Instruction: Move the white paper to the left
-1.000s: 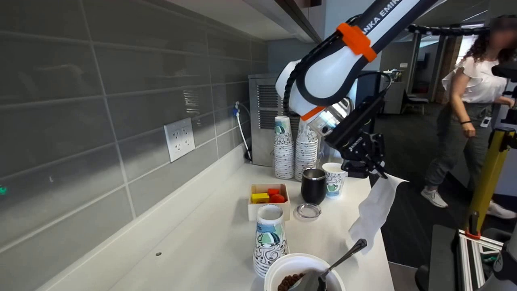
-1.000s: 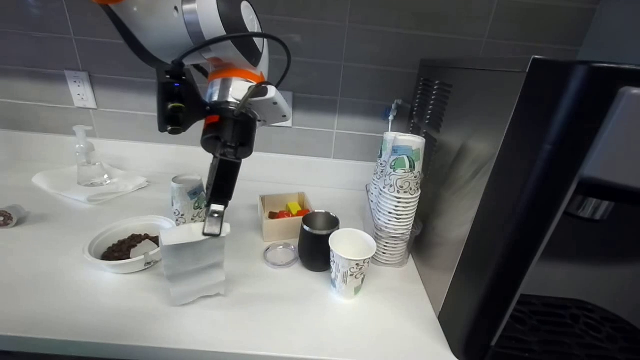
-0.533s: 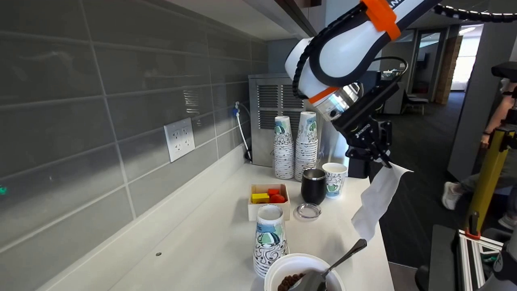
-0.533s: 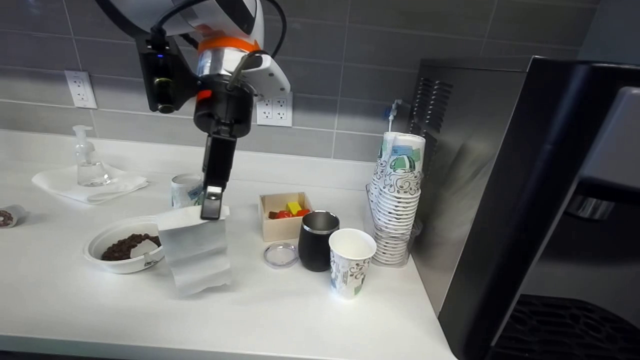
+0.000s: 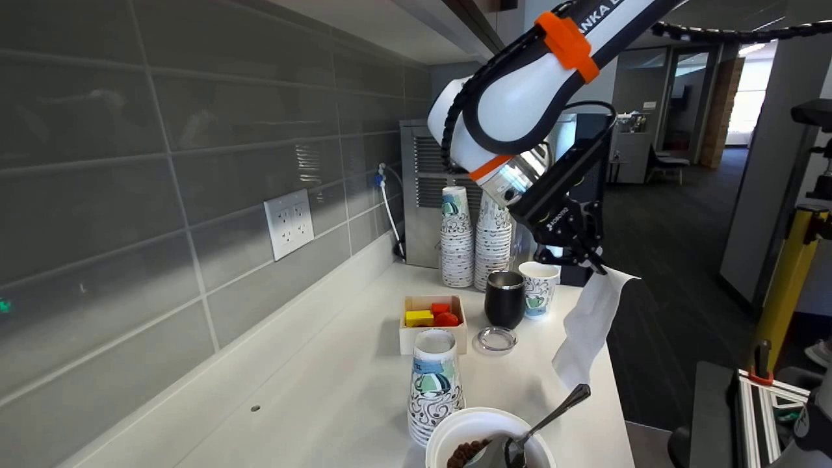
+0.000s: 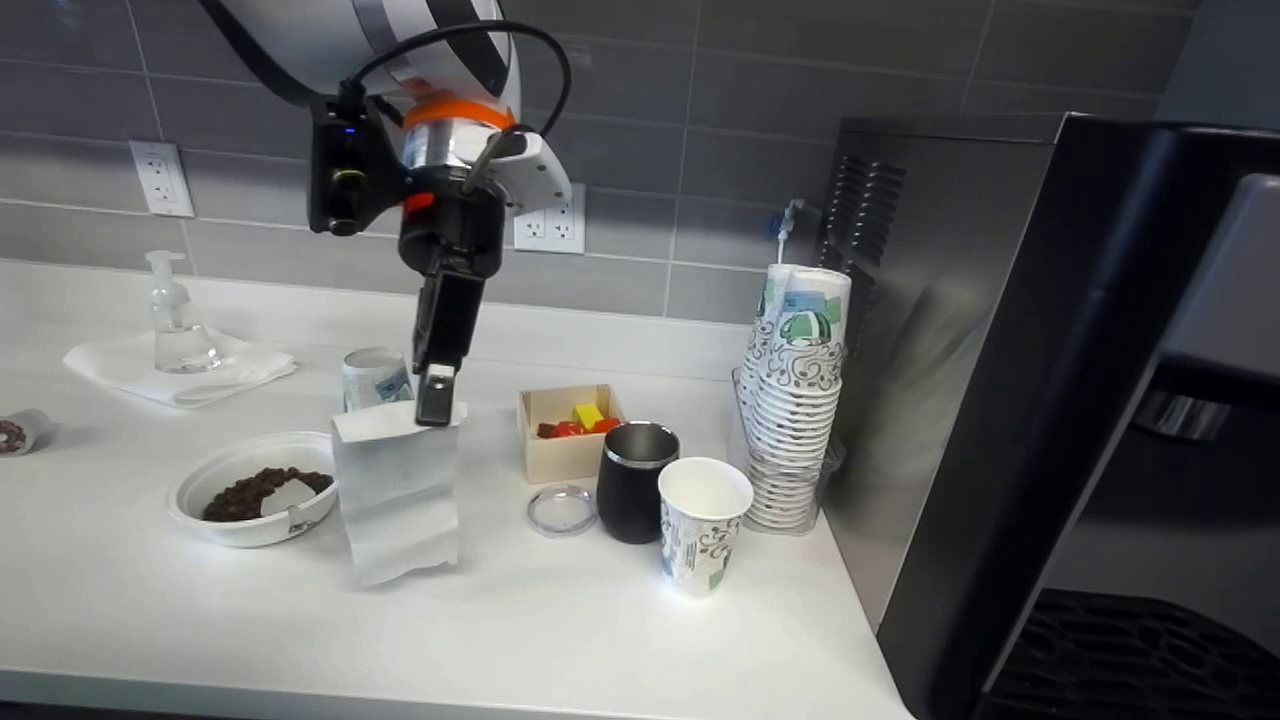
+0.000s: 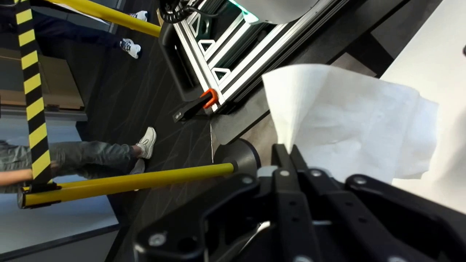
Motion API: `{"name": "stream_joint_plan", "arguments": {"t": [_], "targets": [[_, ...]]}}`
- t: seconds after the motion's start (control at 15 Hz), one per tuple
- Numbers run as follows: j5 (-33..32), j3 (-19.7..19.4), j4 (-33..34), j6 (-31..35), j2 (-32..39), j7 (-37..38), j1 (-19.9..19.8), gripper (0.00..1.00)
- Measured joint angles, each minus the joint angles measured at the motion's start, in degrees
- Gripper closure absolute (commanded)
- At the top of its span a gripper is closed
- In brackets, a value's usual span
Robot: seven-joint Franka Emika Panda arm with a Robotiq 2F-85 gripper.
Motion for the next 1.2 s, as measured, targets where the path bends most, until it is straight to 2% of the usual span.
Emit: {"name": "stream_joint_plan", "arguments": {"t": [0.2, 0.33, 0.67, 0.93, 1.07, 1.2], "targets": [[-0.4, -0.3, 2.0, 0.9, 2.5, -1.7, 0.0, 1.0], [-0.3, -0.9, 2.2, 4.3, 2.7, -3.8, -0.1, 1.0], [2.2, -3.1, 0.9, 21.1, 3.3, -11.6, -0.8, 1.0], [7.3, -4.6, -2.2, 35.1, 4.0, -19.5, -1.6, 1.0], [11.4, -5.4, -4.2, 40.0, 4.3, -25.1, -2.0, 1.0], [15.0, -6.2, -6.0, 41.8, 4.8, -30.1, -2.6, 1.0]]}}
